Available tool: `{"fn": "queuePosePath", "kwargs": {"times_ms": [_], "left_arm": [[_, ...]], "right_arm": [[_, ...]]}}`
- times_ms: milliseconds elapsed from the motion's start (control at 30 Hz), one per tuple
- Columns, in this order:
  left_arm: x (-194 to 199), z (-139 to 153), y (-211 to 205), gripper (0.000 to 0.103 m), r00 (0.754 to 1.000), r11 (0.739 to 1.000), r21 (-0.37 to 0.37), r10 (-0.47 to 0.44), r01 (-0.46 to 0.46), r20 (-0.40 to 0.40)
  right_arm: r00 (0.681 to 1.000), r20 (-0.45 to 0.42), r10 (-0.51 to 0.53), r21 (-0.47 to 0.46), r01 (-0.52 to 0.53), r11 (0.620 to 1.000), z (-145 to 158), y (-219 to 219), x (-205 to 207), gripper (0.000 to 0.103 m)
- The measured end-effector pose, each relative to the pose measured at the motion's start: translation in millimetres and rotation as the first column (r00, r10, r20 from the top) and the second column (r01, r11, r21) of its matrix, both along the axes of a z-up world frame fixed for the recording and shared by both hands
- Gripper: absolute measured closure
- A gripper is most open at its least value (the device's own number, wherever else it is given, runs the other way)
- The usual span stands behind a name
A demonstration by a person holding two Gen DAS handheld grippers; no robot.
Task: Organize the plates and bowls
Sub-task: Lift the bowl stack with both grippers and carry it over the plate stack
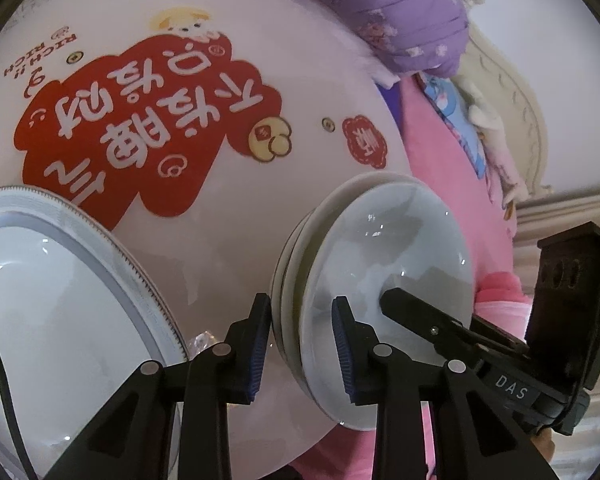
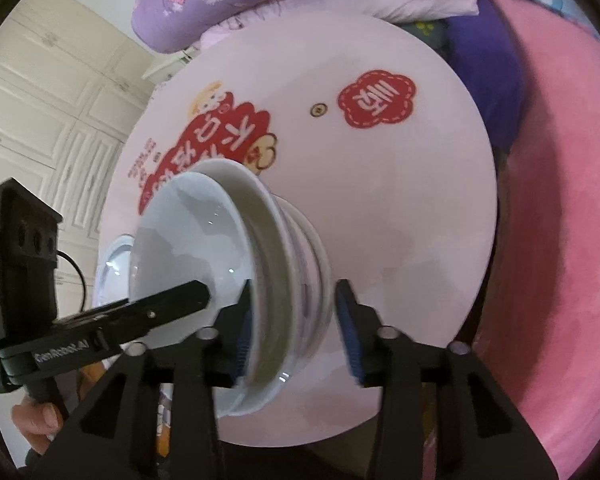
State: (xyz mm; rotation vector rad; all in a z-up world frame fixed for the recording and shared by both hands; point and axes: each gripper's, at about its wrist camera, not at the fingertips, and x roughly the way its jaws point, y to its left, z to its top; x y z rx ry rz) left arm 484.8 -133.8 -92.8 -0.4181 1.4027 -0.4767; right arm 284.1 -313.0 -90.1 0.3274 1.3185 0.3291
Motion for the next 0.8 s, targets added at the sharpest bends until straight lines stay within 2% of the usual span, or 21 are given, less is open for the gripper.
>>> {"fn": "queuePosePath", "kwargs": {"times_ms": [167, 267, 333, 567, 800], "left_arm": [[-3.3, -4.5, -1.9, 0.066, 1.0, 1.0, 0.009, -0.004, 0.004, -0.016], [-6.4, -1.3, -6.1, 0.073, 1.0, 1.0, 0.008, -0.018, 0.018, -0.006], [-10.0, 2.5, -9.6, 0.073, 1.0, 0.999, 0.033, -0.021, 0.021, 0.012], [-9.6, 4.2, -5.9, 0.074, 1.0, 1.0, 0.022, -0.009, 0.009, -0.004], [-11.0, 9.0, -0.4, 0.074, 1.0, 1.0, 0.03, -0.007, 0.008, -0.004]], "right_arm": [[1.0, -0.018, 0.014, 0.04, -0.013, 0.999, -4.4, 4.3, -3.1, 0.057], [1.0, 0.004, 0.009, 0.019, -0.009, 1.0, -2.1, 8.1, -5.8, 0.058], [1.0, 0.013, 0.004, 0.019, -0.004, 1.0, -1.1, 7.6, -5.9, 0.06], [0.999, 0.033, 0.013, -0.011, -0.013, 1.0, 4.0, 12.4, -5.8, 0.062], [1.0, 0.022, 0.013, 0.002, -0.013, 1.0, 5.5, 14.4, -4.4, 0.062]]}}
